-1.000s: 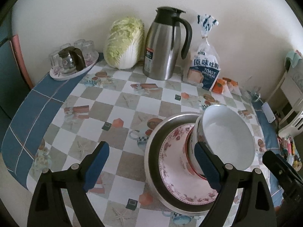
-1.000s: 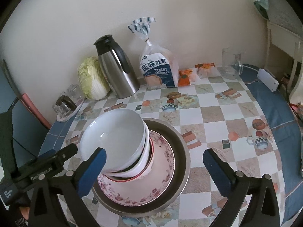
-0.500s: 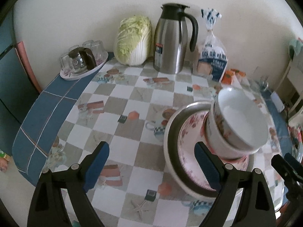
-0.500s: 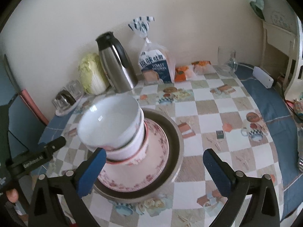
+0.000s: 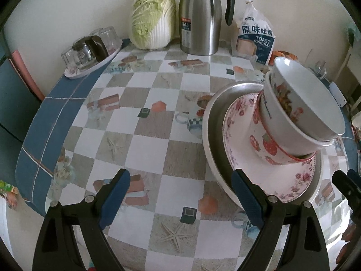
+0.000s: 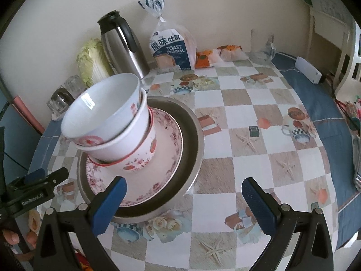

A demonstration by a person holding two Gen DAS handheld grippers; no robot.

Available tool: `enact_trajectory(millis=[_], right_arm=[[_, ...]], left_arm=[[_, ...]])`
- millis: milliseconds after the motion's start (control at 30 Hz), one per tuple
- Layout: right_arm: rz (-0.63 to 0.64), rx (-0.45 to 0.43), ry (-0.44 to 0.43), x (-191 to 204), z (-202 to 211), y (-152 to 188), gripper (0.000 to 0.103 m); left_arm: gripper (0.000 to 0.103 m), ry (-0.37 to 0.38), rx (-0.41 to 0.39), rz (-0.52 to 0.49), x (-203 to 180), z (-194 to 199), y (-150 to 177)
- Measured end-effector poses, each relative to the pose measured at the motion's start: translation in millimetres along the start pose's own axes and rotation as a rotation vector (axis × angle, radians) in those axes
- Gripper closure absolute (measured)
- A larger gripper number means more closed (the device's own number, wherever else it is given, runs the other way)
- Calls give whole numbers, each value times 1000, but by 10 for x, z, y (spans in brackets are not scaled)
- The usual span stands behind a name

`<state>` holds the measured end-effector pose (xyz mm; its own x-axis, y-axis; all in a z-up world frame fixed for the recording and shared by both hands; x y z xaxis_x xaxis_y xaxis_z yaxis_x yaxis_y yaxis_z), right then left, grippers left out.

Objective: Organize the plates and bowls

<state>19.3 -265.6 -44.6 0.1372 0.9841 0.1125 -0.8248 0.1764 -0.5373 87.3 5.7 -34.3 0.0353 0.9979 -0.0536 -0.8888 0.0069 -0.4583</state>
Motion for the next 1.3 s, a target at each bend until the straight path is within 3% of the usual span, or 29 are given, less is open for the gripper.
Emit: enact_trajectory(millis=[1300], right_arm=[[39,23,11,92,-62,2,0]], left_arm=[[11,27,2,-47,-113,-9,-4]])
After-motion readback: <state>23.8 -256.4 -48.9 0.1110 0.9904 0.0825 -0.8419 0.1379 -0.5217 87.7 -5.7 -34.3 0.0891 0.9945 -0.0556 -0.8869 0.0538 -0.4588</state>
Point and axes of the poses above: each gripper's, at about its wrist camera, not at the fingertips, and z roughly against the way its jaws point, x to its left, y to its underside, the point moved 1 cm from there along -z, roughly the way its jaws point, and after that the axes turned 5 degrees about y, right-handed, at the moved point
